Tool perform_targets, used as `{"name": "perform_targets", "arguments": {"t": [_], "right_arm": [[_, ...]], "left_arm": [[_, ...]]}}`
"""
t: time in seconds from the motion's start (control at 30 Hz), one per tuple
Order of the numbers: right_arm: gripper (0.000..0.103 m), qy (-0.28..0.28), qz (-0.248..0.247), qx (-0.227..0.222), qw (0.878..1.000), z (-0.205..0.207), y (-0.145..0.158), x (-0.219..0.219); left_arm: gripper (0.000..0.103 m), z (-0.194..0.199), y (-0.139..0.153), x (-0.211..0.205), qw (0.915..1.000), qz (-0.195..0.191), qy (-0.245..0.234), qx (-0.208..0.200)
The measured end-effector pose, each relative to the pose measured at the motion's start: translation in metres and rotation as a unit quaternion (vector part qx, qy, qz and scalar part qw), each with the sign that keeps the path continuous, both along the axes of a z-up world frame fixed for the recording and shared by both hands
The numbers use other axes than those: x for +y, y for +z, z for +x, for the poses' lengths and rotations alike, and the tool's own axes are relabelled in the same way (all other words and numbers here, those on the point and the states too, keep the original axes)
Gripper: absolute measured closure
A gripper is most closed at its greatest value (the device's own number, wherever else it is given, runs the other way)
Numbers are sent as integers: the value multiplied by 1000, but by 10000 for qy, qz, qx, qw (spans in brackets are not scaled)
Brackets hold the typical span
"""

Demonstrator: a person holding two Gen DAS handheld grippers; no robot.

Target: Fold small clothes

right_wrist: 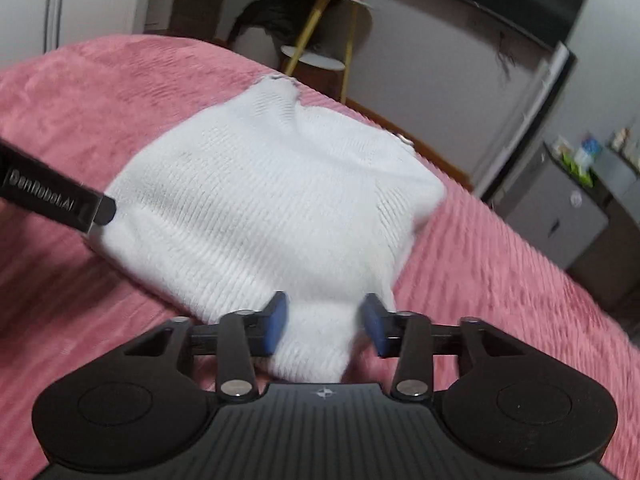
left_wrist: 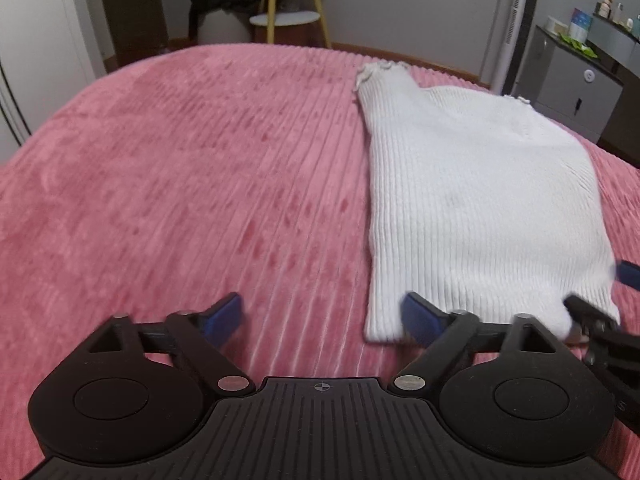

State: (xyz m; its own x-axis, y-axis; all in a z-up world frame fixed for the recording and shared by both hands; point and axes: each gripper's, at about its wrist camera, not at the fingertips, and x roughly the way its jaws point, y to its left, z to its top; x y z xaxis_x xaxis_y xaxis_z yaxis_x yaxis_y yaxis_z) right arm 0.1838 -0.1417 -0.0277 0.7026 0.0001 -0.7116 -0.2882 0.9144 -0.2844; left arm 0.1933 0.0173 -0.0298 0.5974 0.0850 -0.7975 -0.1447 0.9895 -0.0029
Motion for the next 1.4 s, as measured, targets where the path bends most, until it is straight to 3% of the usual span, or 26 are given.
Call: {"name": "perform_targets", "arguments": {"t": [0.1,0.2,0.4,0.67,0.77,0.9,1.4], "right_arm": [[16,-423,388,409,9975,-15,11,-10],[4,-737,599,925,9912,-39,10,-15],[4,-1183,948,1442,9779,-66,30,-22],[4,-1459,1068,633,9815,-75,91,-21],[4,-1335,916,681,9845,-71,104,-15],[4,-1191,689,1094,9844,-63,105,-6],[4,-1357,606,1216,9814,-61,111,3]], "left_arm": [[5,-20,11,-5,9999,-95,-74,-28],[2,-41,20,-12,9997,-95,-201,-50],[2,-61,43,-20,9990,225,-370,-123],[1,-65,74,-13,9996,161,-218,-119],[1,-63,80,-13,9996,162,-208,-56],[1,-63,86,-16,9995,210,-233,28],[1,-68,99,-7,9998,108,-111,91]]}}
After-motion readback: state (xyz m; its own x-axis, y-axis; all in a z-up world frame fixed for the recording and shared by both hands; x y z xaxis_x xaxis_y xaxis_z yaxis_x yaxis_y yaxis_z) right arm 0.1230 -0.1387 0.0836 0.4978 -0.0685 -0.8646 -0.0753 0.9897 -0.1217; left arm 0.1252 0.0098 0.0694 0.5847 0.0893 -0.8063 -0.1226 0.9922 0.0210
